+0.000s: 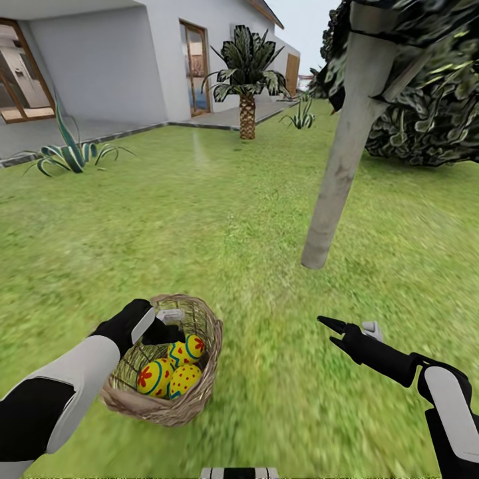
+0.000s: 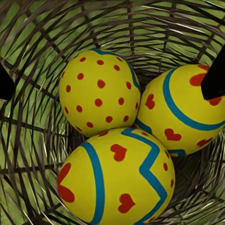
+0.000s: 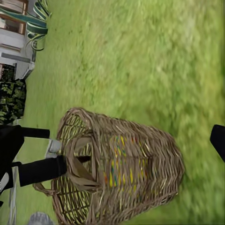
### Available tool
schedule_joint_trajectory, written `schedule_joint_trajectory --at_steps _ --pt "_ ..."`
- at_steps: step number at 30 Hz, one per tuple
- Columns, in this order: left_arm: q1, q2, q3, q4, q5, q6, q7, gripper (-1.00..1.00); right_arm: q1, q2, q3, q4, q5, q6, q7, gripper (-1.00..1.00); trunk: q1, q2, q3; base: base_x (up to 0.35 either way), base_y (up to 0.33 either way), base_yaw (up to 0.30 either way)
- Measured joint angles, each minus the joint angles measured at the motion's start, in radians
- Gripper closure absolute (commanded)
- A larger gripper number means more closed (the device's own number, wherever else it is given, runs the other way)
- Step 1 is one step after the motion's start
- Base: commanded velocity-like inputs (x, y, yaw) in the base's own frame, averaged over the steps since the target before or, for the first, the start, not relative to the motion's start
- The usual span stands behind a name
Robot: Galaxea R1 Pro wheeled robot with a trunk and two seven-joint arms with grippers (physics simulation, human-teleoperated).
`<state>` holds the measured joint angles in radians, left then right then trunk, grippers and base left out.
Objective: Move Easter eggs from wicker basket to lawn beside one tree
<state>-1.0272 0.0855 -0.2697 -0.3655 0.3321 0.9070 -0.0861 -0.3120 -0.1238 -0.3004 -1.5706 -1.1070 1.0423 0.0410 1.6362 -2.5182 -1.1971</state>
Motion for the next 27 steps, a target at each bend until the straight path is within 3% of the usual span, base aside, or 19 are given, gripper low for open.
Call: schedule_joint_trajectory --at_steps 10,22,27 --pt "0.000 0.000 0.000 0.000 0.000 -0.001 -0.001 -1.00 -0.002 0.001 0.000 0.000 -0.001 0.000 0.003 -1.00 0.005 -0.002 -0.039 0.000 0.000 0.000" --pt "0.000 -0.003 0.000 -0.001 0.000 -0.006 0.000 -1.00 -0.002 0.001 -0.001 0.000 -0.002 0.000 0.003 -1.00 0.004 -0.002 -0.039 0.000 0.000 0.000" --pt "0.000 -0.004 -0.001 -0.002 0.000 -0.008 0.000 -1.00 -0.002 0.001 0.001 0.000 -0.001 0.000 0.004 -1.00 0.007 -0.004 -0.058 0.000 0.000 0.000"
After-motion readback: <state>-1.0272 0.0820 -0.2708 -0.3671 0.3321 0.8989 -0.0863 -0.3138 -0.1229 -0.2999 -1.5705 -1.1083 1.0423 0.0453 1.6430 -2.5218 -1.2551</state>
